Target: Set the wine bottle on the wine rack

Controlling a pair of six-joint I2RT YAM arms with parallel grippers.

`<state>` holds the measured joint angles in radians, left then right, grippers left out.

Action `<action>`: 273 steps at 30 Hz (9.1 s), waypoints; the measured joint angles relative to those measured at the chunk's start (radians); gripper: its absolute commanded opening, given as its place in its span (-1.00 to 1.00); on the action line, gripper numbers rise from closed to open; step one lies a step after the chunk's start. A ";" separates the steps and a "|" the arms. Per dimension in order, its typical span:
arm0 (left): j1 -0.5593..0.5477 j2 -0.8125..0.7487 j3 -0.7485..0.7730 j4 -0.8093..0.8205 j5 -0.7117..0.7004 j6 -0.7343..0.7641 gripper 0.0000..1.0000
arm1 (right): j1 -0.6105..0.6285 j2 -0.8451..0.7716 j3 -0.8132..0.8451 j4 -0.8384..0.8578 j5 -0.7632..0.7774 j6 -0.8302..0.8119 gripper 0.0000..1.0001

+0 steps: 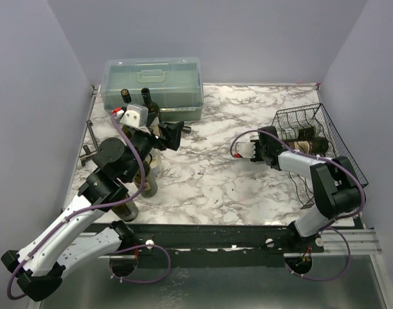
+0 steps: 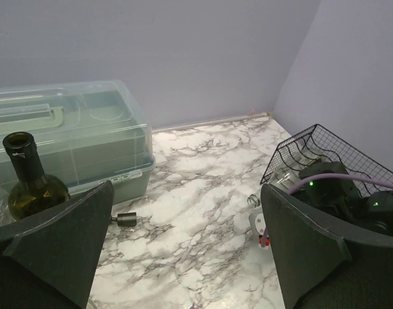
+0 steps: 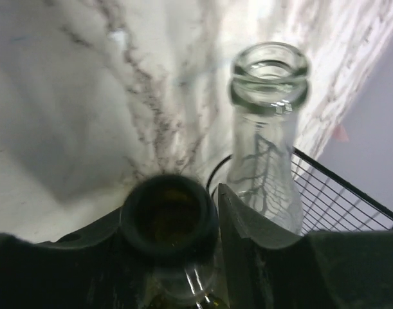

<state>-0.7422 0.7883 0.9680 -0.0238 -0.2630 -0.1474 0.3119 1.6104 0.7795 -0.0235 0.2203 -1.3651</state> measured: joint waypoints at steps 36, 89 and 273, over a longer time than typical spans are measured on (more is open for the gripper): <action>0.006 0.013 0.000 0.000 -0.045 0.060 0.95 | 0.232 -0.360 -0.143 -0.089 -0.387 0.106 0.62; 0.119 -0.113 0.011 0.122 -0.150 0.269 0.95 | 0.573 0.080 0.297 0.834 -0.650 2.020 1.00; -0.059 -0.198 -0.129 0.317 -0.254 0.377 0.96 | 0.383 -0.268 -0.094 -0.579 -0.042 0.270 -0.99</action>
<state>-0.8013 0.5900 0.8387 0.2932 -0.5167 0.2298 0.6945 1.3422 0.6853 -0.6025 0.1780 -1.0946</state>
